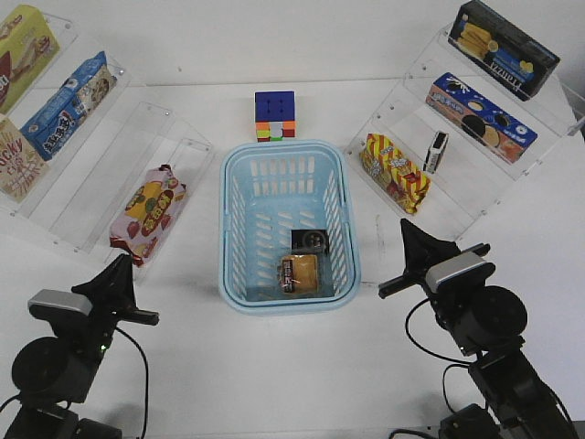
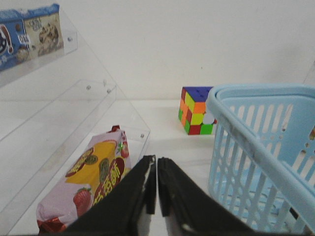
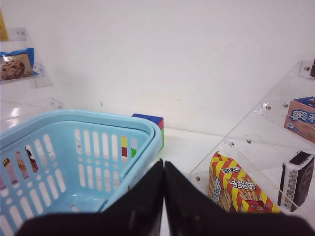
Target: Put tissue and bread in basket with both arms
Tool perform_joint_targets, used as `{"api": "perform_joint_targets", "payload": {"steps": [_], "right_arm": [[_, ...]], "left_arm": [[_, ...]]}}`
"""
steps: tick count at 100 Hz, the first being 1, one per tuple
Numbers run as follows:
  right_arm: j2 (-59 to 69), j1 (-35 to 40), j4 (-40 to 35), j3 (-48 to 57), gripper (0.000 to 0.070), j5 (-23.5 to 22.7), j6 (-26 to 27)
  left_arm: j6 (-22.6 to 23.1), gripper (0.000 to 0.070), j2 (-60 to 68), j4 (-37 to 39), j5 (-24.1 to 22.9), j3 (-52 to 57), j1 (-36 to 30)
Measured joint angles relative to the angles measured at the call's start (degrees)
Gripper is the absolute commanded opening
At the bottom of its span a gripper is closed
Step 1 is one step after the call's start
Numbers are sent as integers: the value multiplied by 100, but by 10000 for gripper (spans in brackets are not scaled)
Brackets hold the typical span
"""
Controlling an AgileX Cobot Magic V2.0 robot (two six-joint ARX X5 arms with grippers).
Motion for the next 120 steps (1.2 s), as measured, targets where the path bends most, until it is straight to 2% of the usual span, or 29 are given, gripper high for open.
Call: {"api": "perform_joint_targets", "payload": {"steps": [25, 37, 52, 67, 100, 120], "right_arm": [[0, 0, 0, 0, 1, 0, 0], [0, 0, -2, 0, 1, 0, 0], [0, 0, 0, 0, 1, 0, 0], [0, 0, -2, 0, 2, 0, 0], [0, 0, 0, 0, 1, 0, -2], [0, 0, 2, 0, 1, 2, 0]], "left_arm": [[13, 0, -337, -13, 0, 20, 0], [192, 1, -590, 94, 4, -55, 68], [326, 0, -1040, 769, 50, -935, 804], [232, 0, -1462, 667, 319, -1860, 1390], [195, 0, -2391, 758, 352, -2914, 1690], [192, 1, -2391, 599, 542, -2970, 1716]]}}
